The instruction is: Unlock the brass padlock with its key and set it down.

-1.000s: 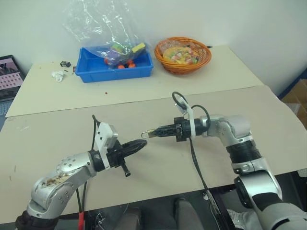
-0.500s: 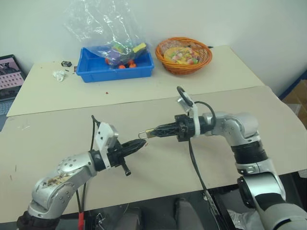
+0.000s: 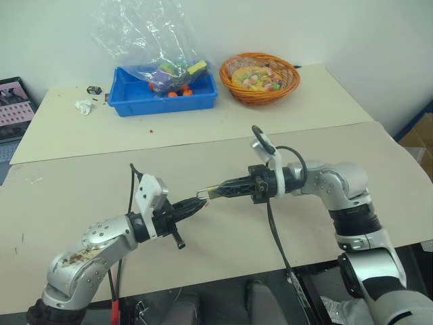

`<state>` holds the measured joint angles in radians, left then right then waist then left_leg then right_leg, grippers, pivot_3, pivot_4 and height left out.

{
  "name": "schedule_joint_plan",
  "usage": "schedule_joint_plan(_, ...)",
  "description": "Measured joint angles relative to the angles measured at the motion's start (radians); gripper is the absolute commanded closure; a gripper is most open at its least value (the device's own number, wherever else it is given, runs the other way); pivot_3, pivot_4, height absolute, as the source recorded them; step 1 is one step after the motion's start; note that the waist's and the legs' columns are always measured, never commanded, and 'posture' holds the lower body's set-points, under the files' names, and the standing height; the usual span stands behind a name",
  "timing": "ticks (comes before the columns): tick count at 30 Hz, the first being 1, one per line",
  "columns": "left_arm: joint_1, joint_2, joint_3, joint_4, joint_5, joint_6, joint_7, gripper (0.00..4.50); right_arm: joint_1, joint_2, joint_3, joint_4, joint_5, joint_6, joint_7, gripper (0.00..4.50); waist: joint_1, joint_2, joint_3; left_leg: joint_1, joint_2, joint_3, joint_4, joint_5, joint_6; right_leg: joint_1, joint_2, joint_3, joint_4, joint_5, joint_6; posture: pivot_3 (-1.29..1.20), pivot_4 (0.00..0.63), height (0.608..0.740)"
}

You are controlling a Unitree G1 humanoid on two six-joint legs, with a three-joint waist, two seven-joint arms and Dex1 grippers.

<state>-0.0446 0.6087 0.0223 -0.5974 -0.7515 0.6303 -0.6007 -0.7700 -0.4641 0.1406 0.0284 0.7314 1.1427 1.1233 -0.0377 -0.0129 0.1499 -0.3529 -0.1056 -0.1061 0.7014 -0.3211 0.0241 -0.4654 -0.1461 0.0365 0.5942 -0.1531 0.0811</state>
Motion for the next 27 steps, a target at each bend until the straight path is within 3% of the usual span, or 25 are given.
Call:
schedule_joint_plan(16, -0.012, -0.011, 0.002, 0.001, 0.004, 0.001, 0.001, 4.45, 0.017, 0.0, 0.002, -0.094, 0.069, 0.041, -0.015, 4.26, 0.003, 0.0, 0.0, 0.0, 0.0, 0.0, 0.0, 0.0, 0.0, 0.0, 0.0, 0.0, 0.0, 0.0, 0.0, 0.0, 0.15, 0.74)
schedule_joint_plan(27, -0.019, -0.015, 0.004, 0.015, 0.011, 0.001, 0.004, 4.45, -0.01, 0.027, 0.001, -0.021, 0.061, 0.037, -0.068, 4.26, 0.003, 0.0, 0.0, 0.0, 0.0, 0.0, 0.0, 0.0, 0.0, 0.0, 0.0, 0.0, 0.0, 0.0, 0.0, 0.0, 0.15, 0.74)
